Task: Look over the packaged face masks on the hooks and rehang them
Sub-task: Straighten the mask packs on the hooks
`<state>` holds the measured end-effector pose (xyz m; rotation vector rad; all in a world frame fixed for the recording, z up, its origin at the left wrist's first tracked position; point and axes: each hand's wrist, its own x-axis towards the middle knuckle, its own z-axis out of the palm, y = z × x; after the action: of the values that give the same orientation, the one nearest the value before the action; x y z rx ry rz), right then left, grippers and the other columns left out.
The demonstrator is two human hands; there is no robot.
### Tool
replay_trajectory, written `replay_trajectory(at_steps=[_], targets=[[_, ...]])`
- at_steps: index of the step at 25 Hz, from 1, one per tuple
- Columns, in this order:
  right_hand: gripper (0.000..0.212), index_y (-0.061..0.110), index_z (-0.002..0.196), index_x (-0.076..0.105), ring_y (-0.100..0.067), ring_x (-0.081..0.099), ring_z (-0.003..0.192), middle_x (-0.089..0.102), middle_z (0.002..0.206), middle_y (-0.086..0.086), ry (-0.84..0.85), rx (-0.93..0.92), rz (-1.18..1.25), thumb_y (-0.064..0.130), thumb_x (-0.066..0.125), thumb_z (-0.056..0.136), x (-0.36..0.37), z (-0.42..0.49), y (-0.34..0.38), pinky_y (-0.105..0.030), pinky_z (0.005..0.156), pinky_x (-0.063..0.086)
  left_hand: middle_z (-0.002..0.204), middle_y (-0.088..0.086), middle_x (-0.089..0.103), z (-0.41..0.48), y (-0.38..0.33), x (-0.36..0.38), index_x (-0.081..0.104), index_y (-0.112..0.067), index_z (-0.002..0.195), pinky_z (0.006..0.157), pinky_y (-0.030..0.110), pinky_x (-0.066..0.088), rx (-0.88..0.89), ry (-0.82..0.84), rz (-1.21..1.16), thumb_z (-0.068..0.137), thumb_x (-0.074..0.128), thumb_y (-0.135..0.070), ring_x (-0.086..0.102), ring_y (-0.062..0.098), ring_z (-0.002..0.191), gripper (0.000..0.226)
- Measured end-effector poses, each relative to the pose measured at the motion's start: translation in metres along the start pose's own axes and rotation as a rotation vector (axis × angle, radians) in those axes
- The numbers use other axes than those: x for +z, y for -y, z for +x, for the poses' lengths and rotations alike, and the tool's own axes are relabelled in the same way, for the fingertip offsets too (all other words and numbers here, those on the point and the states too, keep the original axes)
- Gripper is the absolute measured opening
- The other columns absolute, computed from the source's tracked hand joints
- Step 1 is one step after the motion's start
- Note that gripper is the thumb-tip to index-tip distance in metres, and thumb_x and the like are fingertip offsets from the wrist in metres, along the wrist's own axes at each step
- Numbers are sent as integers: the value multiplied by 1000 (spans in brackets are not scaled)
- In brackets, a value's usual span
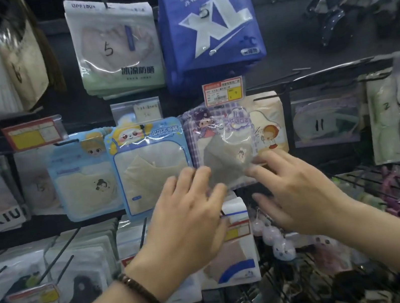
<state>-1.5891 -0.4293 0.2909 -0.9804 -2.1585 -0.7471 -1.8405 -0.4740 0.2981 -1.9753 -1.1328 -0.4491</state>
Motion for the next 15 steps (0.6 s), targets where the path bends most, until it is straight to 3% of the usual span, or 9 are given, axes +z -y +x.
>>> replay_trajectory(at_steps=[2,4,7,10,11,15], targets=[[58,15,145,57,-44,57,137,54,151,-23,94,17,-124,39,66,93,-1,16,-11,-55,107,57,162,24,38,17,8,5,53,-11,152,118,60,38,-23,65,100,89,68,-53,37,44,148,77],[67,22,156,45,-46,41,154,36,168,-26,177,17,-200,44,63,95,-1,26,-19,-56,118,46,174,24,13,30,12,11,31,-9,166,128,61,17,-17,118,160,95,62,-54,12,43,161,90],[72,29,167,23,-40,3,168,-2,181,-18,268,45,-211,49,50,103,7,33,-27,-51,133,18,176,20,-15,43,15,20,3,-15,171,127,60,-5,8,157,199,104,47,-55,-15,39,163,89],[76,28,170,15,-37,-11,167,-15,180,-16,298,60,-212,46,50,105,16,43,-31,-48,130,-3,173,23,-26,51,19,32,-4,-20,171,126,63,-13,-4,224,297,106,41,-57,-22,41,162,87],[78,26,171,15,-37,-11,167,-15,180,-17,309,65,-203,46,51,105,21,48,-32,-52,132,-3,173,25,-25,54,20,37,-2,-21,171,126,63,-10,-16,240,328,106,40,-58,-20,43,163,86],[75,19,169,29,-42,6,167,2,179,-24,287,58,-192,45,52,102,36,65,-36,-58,133,22,174,30,-11,74,22,50,11,-19,170,126,65,-4,-71,297,334,105,44,-57,-5,46,163,82]])
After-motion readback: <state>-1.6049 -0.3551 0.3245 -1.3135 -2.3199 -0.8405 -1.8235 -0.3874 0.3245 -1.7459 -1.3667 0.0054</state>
